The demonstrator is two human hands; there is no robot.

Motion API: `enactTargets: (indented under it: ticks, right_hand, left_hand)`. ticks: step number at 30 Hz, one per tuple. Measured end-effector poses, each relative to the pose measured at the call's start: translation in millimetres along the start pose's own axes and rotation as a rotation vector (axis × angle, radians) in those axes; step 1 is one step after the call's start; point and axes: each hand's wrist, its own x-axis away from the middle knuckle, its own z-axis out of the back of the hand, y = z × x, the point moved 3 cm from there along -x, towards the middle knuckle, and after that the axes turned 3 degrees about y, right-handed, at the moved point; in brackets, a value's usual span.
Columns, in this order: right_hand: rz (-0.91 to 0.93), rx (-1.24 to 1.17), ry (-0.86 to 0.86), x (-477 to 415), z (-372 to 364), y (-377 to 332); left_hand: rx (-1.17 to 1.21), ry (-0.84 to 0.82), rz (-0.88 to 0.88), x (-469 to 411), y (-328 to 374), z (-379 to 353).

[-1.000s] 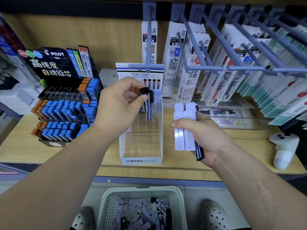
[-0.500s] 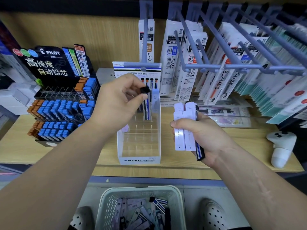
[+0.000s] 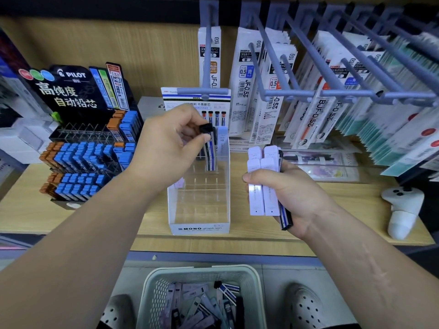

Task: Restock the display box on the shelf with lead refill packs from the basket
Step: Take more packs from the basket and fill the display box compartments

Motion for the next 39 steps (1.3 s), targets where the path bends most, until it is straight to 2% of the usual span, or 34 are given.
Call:
enactTargets:
  ticks: [7, 12, 19, 26, 29, 32, 39]
  right_hand:
    - [-0.010, -0.010, -0.004, -0.3, -1.3, 0.4]
    - [-0.008, -0.016, -0.009, 1.0, -3.0, -0.2]
    - [-0.001, -0.007, -0.011, 1.2, -1.5, -1.7]
    - [0.002, -0.004, -0.025, 3.3, -7.1, 0.2]
    - [0.005, -0.006, -0.024, 4.4, -8.5, 0.2]
    - [0.009, 0.002, -0.022, 4.3, -9.4, 0.3]
    - [0.011, 0.007, -0.019, 2.1, -5.6, 0.9]
  left_hand:
    - [0.028, 0.040, 0.013, -2.6, 0.4, 2.7]
    - [-0.044, 0.028, 0.020, -2.8, -3.9, -0.4]
    - [0.064, 0.105, 0.090, -12.5, 0.3, 21.2]
    - [0.021, -0.058, 0.124, 6.3, -7.8, 14.1]
    - [-0.067, -0.099, 0.062, 17.3, -9.6, 2.2]
    - [-0.155, -0.103, -0.013, 22.7, -9.4, -7.6]
    - [-0.215, -0.088, -0.034, 25.3, -20.5, -19.4]
